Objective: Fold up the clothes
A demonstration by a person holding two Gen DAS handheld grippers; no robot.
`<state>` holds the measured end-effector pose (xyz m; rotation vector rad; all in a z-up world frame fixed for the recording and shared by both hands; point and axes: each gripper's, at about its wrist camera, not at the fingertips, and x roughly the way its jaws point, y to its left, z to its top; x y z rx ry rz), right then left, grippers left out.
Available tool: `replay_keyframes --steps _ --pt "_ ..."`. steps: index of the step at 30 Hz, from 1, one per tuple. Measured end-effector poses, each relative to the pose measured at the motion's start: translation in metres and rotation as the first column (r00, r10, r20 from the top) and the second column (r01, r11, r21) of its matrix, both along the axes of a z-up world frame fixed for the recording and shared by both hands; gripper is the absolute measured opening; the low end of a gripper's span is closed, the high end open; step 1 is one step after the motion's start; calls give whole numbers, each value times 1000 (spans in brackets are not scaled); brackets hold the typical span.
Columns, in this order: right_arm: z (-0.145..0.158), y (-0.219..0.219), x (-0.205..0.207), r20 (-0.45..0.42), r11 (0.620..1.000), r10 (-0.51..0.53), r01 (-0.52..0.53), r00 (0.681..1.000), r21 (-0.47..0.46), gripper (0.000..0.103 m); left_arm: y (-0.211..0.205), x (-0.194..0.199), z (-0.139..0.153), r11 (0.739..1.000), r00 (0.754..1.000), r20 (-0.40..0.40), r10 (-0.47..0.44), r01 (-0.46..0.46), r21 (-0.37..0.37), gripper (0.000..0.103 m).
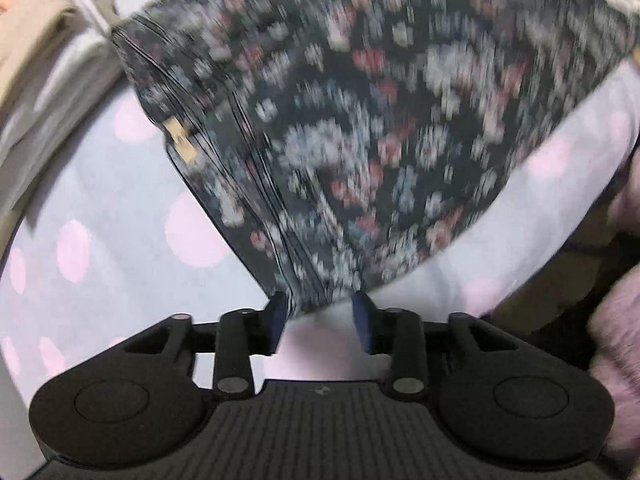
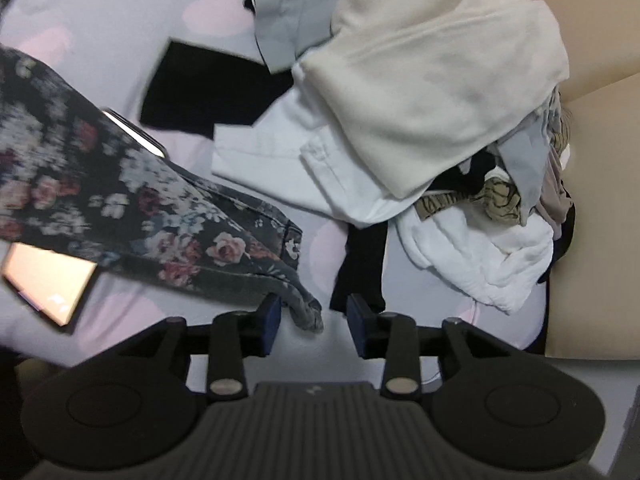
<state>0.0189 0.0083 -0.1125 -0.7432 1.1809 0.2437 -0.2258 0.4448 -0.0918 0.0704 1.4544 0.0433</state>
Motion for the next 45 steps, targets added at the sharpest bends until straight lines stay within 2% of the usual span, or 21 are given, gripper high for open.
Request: replay_keyframes --steps 4,7,11,13,16,20,22,25,28,30,33,35,37,38,41,43,45 --pt "36 10 -2 42 995 47 -51 998 89 40 19 15 24 991 982 139 131 -125 -48 38" --pt "56 34 3 73 982 73 -84 995 167 40 34 35 29 975 949 226 222 -209 -80 38" --pt "71 83 5 105 955 120 -143 987 260 40 48 60 18 948 894 316 318 -301 -103 38" --pt "72 107 6 106 938 139 -165 985 303 40 57 72 9 928 865 336 374 -350 -131 38" --pt "70 151 4 110 919 185 -212 976 333 40 72 87 -11 883 816 336 470 -436 -175 38" --pt "64 205 10 78 868 172 -188 982 460 40 92 100 -40 824 759 320 567 -530 -201 38" --pt "60 229 14 72 839 151 -167 986 518 40 100 104 -53 801 745 296 598 -560 -211 38" --pt "43 260 23 33 792 116 -112 993 601 41 107 109 -63 790 739 279 613 -574 -216 38" --pt "27 283 28 14 763 115 -97 993 639 41 111 114 -73 783 737 263 622 -582 -219 38" --pt "15 292 33 -1 754 110 -82 994 651 41 111 116 -79 781 738 256 625 -582 -228 37" --pt "0 299 43 -28 755 90 -49 996 654 41 112 116 -84 765 723 254 642 -586 -267 31" --pt "-8 301 50 -45 745 73 -24 996 666 42 109 116 -83 773 726 266 634 -582 -253 28" --pt "-21 299 59 -96 717 45 35 994 697 45 104 117 -81 783 730 283 622 -580 -225 19" --pt "-27 299 63 -127 703 31 69 991 708 45 104 116 -79 783 728 288 622 -583 -216 18" --pt "-46 300 70 -215 665 21 147 976 732 50 104 112 -77 775 717 293 632 -591 -224 17" --pt "-55 303 71 -261 638 30 183 965 748 50 102 114 -77 777 721 293 629 -593 -211 17" --pt "-63 309 71 -288 628 38 201 957 752 50 98 116 -76 780 724 293 624 -595 -191 17"
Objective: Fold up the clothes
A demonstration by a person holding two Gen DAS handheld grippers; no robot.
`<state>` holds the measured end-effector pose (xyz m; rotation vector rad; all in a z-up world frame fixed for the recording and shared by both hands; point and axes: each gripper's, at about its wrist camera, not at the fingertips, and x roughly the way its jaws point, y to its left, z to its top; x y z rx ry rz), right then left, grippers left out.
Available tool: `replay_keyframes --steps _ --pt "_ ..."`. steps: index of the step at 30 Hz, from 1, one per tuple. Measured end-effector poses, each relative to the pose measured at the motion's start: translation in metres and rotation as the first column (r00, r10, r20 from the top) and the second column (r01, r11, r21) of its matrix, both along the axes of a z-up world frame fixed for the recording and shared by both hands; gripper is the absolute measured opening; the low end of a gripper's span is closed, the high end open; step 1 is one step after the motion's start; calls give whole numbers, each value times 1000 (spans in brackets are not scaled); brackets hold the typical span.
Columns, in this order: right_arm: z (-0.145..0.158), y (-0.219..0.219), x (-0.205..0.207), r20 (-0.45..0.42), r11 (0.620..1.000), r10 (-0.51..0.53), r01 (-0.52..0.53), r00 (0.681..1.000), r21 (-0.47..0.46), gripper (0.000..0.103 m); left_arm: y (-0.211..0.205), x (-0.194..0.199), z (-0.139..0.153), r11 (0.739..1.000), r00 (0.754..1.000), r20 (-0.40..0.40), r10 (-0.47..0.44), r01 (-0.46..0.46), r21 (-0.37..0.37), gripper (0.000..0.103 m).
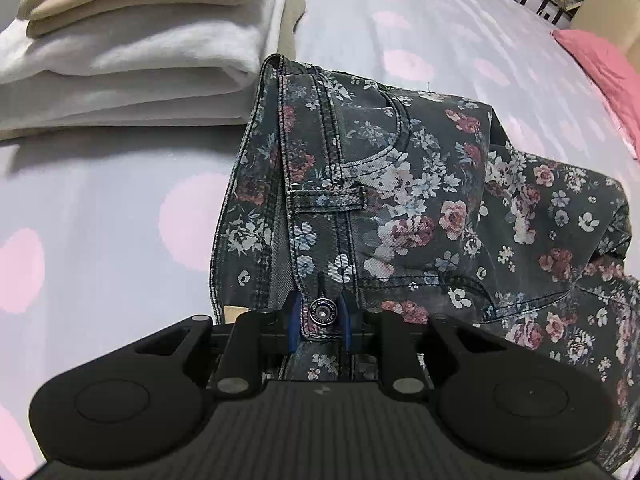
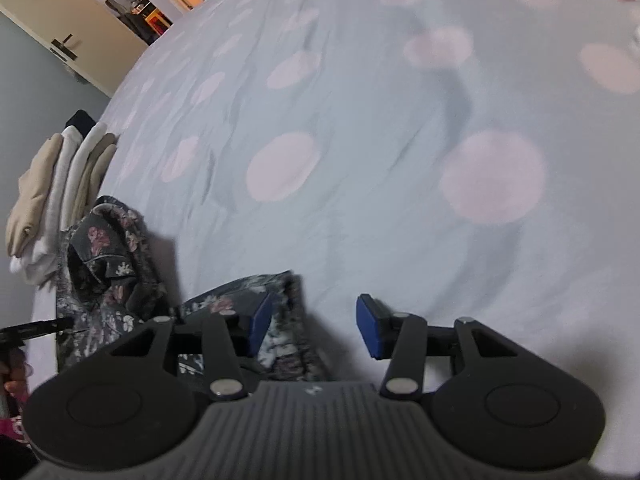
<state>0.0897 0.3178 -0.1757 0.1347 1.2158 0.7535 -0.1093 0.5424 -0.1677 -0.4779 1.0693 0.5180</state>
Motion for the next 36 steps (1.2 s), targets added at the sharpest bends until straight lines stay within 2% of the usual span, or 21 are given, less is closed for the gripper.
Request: replay_keyframes --steps 3,4,6,9,12,17,19,23,27,31,36 --pt "-8 13 -3 -29 1000 7 -7 1000 9 50 -6 2 3 1000 1000 -12 4 -4 19 17" --pt "-8 18 -6 -24 1000 16 -16 1000 6 44 -7 1 4 1000 1000 -12 8 -8 27 17" --pt "-7 28 -12 -3 999 41 -41 999 -11 18 -11 0 7 999 1000 -16 15 -15 44 17" --pt "2 32 -19 53 999 33 -32 998 -29 17 -15 -3 14 998 1000 -10 19 -18 63 17" --pt "28 33 -27 140 1000 30 -30 990 1 16 -19 -4 20 997 1000 0 27 -27 76 17" --pt "81 22 -39 320 1000 -9 7 947 7 16 -23 -4 29 994 999 5 35 -35 102 17" --pt "100 8 -35 350 998 -62 57 935 24 16 -24 -5 32 993 999 3 35 -35 112 17" --pt "137 -26 -21 423 985 -161 172 892 12 16 -24 -3 33 992 999 -9 35 -34 119 17" --pt "173 -72 4 497 956 -240 293 834 -30 16 -26 1 34 992 999 -26 28 -25 124 17" --pt "204 -127 39 554 896 -329 438 765 -73 16 -25 5 33 992 998 -51 25 -18 122 17" --pt "226 -174 79 596 830 -405 552 693 -77 16 -26 12 30 992 997 -77 2 8 125 17"
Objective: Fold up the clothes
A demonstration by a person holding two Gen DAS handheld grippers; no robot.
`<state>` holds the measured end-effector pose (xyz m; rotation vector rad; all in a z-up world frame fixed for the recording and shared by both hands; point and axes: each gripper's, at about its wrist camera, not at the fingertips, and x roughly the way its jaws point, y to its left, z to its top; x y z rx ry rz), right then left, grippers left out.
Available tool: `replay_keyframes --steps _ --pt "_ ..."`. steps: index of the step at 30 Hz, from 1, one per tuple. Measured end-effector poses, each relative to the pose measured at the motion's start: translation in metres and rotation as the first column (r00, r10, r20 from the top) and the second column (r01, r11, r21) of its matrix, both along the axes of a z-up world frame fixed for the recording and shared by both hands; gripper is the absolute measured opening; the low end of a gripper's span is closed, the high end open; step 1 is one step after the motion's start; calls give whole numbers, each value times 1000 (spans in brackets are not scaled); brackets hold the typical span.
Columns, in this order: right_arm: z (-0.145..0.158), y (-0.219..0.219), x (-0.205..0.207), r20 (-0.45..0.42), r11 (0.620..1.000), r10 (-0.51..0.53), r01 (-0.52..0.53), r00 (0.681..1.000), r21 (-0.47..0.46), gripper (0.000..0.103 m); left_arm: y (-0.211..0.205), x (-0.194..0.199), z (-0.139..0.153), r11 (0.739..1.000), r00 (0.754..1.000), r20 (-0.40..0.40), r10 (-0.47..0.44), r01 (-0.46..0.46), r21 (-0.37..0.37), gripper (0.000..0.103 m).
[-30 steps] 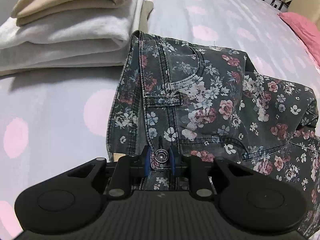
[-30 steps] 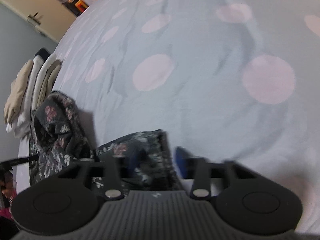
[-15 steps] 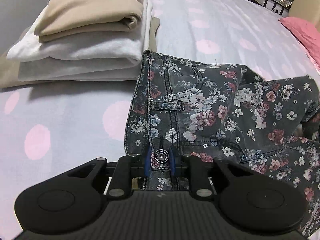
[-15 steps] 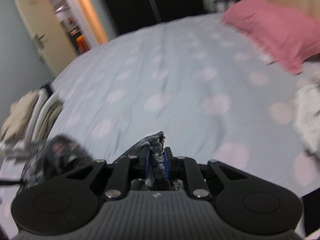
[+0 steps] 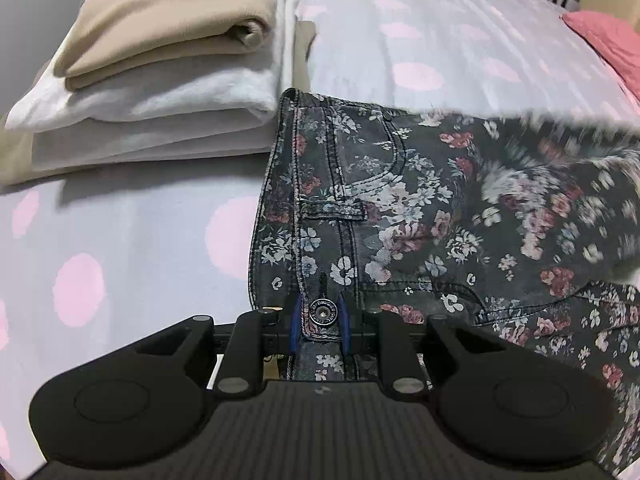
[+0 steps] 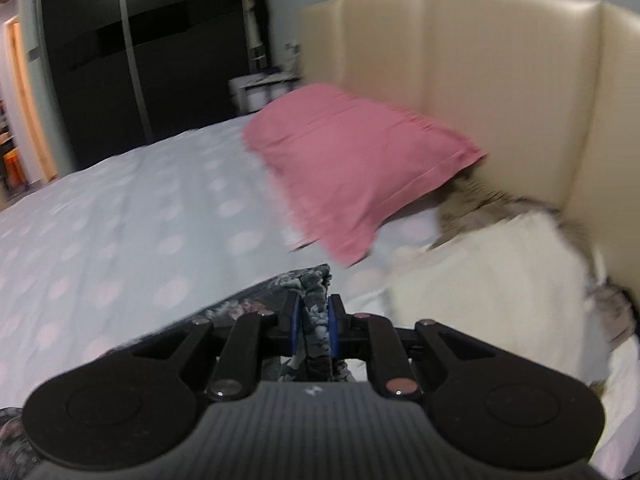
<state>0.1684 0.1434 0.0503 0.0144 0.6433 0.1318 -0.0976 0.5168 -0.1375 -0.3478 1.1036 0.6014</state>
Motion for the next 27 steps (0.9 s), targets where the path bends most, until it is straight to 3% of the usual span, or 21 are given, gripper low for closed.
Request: replay_keyframes --steps 5,16,21,22,27 --pt "-8 -11 42 5 996 -33 34 999 -85 16 3 5 -4 1000 1000 -14 -8 8 -20 17" --pt "-81 5 104 -70 982 -23 9 997 -188 17 15 10 -21 999 998 -62 -14 11 -45 18" --pt "-96 12 103 -88 976 -28 8 996 -218 22 14 7 -22 999 998 -66 -18 15 -46 18" --pt "-96 12 101 -87 974 -29 9 996 -228 28 12 7 -22 999 998 -67 -22 20 -38 18" --pt "-84 4 76 -94 972 18 -39 995 -231 34 2 1 -12 999 997 -58 -51 51 8 17"
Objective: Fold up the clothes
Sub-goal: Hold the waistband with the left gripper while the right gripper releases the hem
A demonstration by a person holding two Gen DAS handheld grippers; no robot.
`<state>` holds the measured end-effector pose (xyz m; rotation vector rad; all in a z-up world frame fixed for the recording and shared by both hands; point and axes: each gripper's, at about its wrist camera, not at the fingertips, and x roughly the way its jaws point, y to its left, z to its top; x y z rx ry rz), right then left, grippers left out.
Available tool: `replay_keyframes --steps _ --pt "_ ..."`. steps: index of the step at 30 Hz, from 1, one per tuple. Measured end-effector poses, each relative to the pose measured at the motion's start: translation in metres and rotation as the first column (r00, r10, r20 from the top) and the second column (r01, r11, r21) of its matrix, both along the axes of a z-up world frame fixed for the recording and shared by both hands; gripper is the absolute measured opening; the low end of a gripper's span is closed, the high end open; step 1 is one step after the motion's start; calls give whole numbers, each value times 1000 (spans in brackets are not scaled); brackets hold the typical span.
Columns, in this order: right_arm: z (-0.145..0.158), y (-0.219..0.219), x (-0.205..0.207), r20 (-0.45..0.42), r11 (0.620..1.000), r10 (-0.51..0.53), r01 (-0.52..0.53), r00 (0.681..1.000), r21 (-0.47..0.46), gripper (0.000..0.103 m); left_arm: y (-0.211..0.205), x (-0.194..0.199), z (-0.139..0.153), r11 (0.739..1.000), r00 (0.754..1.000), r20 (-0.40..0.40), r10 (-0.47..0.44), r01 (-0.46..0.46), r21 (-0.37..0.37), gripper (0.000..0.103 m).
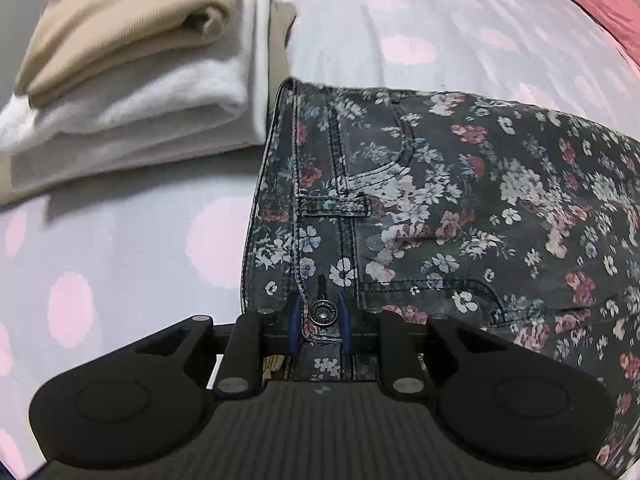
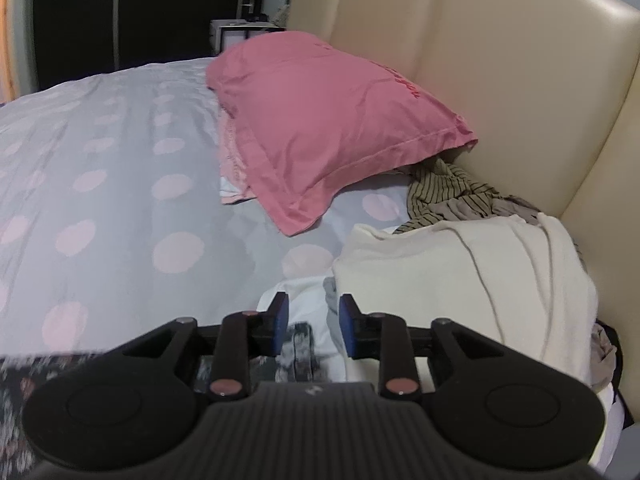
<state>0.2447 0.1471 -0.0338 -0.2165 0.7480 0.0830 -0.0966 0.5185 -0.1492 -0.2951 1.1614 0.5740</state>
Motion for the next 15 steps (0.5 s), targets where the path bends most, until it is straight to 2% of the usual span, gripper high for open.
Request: replay_keyframes --steps 4,7,12,15 --pt "11 -14 -36 -27 996 90 -91 996 -20 37 -3 -7 10 1000 1000 31 -1 1 10 17" --pt "18 -37 -66 -55 993 115 -116 992 -18 38 -8 -7 12 999 999 33 -16 15 29 17" --pt "15 -85 -113 -112 995 92 -95 990 -28 38 -10 -2 12 998 999 25 -26 25 49 17" --pt "1 -117 -135 -188 998 60 -64 980 -18 38 -10 0 8 998 999 17 -26 25 56 17"
